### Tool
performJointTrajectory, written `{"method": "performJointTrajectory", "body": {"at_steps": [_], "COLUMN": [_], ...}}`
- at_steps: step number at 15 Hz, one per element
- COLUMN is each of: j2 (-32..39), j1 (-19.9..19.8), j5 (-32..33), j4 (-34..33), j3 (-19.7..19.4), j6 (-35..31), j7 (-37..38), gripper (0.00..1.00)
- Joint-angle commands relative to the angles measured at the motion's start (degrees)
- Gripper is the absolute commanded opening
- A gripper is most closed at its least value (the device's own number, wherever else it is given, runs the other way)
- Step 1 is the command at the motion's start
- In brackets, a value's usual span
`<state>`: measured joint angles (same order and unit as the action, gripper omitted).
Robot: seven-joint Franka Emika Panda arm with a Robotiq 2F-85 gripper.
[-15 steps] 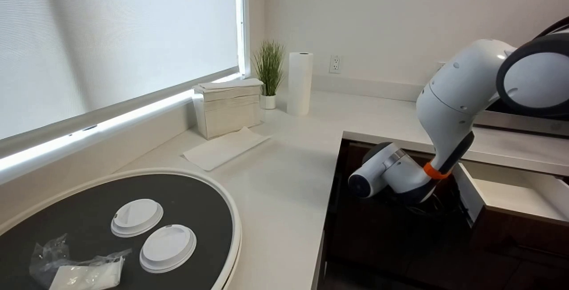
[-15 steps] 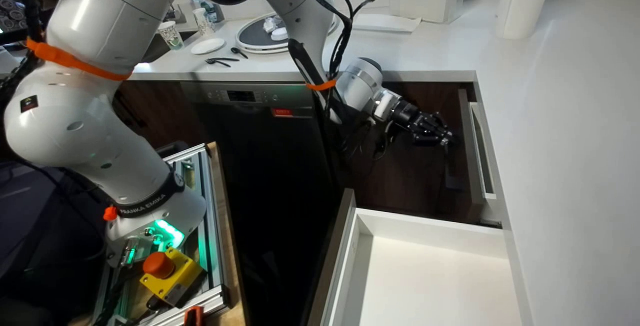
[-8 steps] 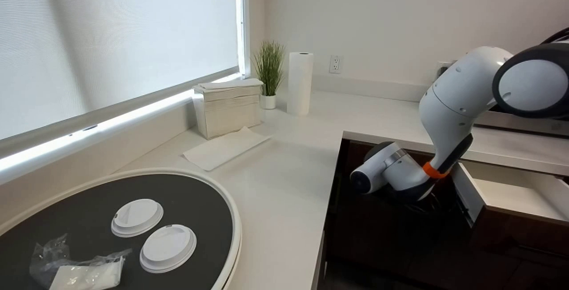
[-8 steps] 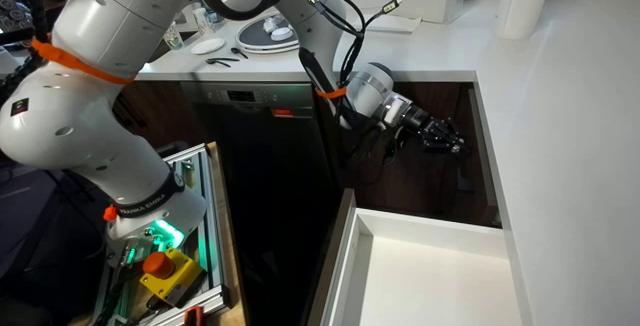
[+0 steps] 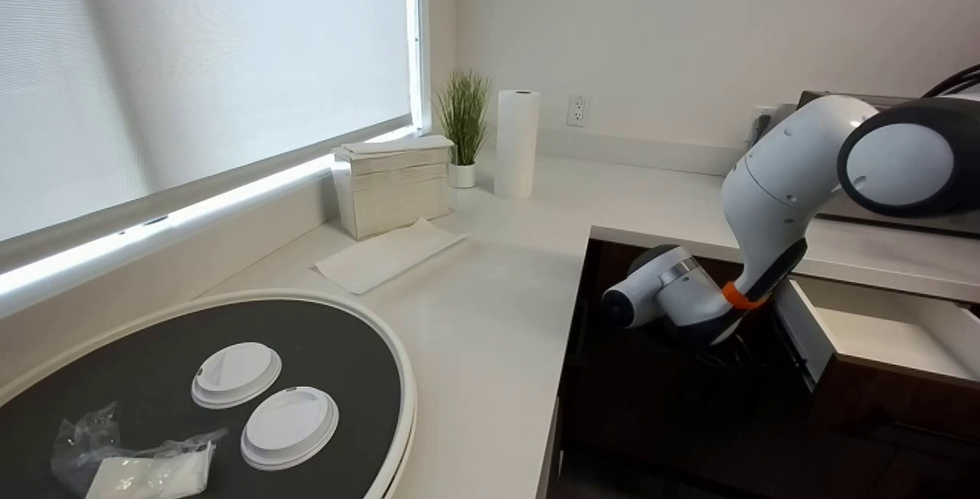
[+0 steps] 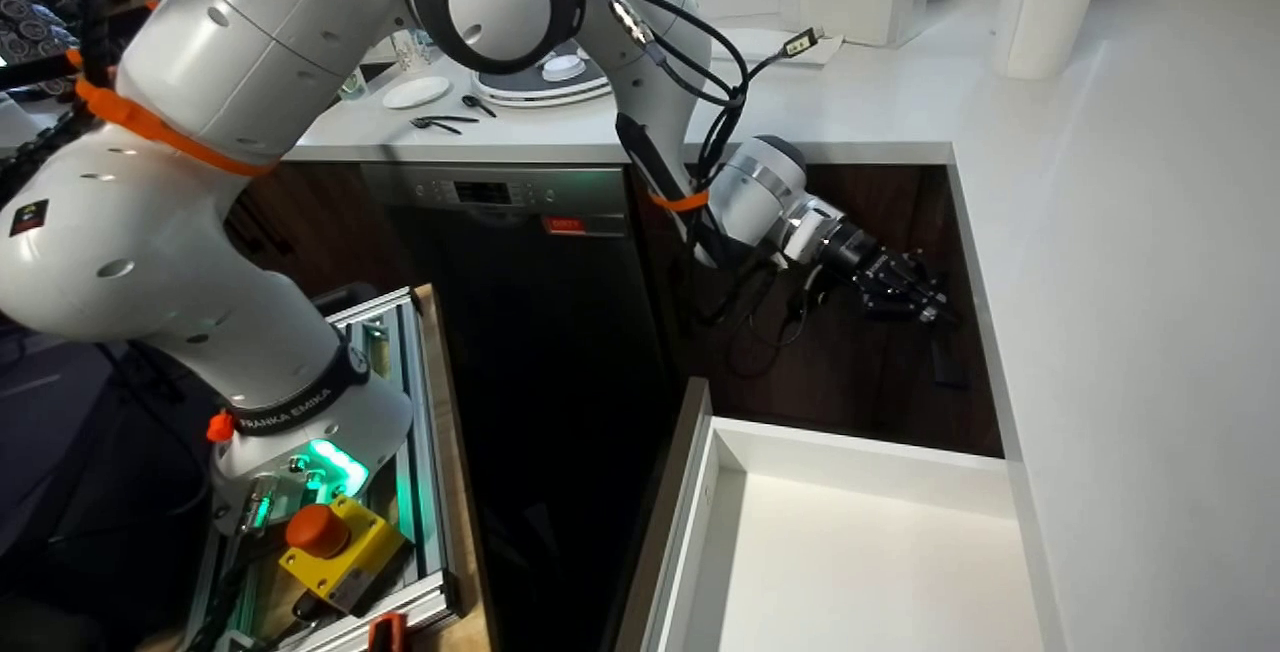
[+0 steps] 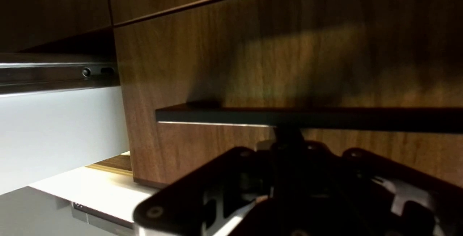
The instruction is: Close the drawer on the left completely
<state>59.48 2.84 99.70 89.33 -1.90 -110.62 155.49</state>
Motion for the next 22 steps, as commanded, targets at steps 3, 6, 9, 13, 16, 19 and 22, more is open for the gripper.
{"method": "performJointTrajectory", "body": {"at_steps": [3, 6, 9, 13, 16, 19, 22], "j2": [0.6, -4.6, -10.1, -19.5, -26.7, -32.0, -36.1], "j1": [-1.3, -2.3, -4.2, -8.3, -11.2, -14.5, -17.6], "j5": [-2.1, -2.1, -3.0, -0.9, 0.2, -2.8, -8.7], "j4": [-1.6, 3.2, 8.2, 16.1, 20.8, 23.6, 26.4], "j3": [1.0, 1.3, 1.9, 2.3, 2.0, 1.9, 2.3], "j6": [0.5, -1.7, -5.8, -20.4, -32.5, -45.3, -56.8], "j7": [1.0, 1.4, -0.9, -3.9, -7.4, -15.3, -26.2], "gripper": [0.00, 0.00, 0.00, 0.00, 0.00, 0.00, 0.00]}}
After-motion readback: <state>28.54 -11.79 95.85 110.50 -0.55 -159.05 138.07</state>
